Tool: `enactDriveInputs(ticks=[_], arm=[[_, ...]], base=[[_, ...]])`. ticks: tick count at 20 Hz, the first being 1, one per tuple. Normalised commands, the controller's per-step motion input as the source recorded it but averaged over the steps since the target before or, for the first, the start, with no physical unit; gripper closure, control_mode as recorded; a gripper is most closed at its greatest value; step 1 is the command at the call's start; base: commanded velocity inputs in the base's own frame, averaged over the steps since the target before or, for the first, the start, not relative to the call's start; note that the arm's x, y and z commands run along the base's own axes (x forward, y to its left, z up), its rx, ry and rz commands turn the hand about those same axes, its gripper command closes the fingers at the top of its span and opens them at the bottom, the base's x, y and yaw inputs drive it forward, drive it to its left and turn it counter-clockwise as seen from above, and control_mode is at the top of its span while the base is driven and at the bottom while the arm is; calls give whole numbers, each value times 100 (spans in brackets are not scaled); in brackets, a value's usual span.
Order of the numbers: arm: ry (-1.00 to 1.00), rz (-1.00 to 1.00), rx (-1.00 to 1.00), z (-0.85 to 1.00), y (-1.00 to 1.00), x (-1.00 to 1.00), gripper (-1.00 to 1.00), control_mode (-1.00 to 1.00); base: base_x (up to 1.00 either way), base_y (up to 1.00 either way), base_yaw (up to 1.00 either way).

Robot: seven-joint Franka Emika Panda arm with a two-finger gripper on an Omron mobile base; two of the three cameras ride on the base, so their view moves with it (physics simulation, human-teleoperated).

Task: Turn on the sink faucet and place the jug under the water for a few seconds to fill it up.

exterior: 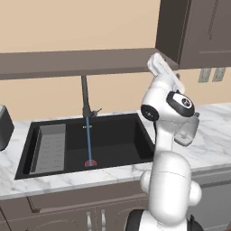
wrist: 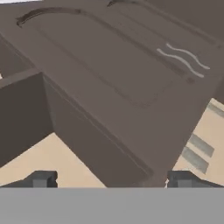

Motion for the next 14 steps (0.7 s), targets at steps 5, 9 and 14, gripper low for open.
enactDriveInputs(ticks=[5,9,14], arm=[[-57,0,42,14,28,7,-100,-100],[-14,8,22,30,-59,-14,-100,-100],[3,17,0,4,-100,-45,-100,-100]], base=[[0,0,0],[0,0,0],[0,0,0]])
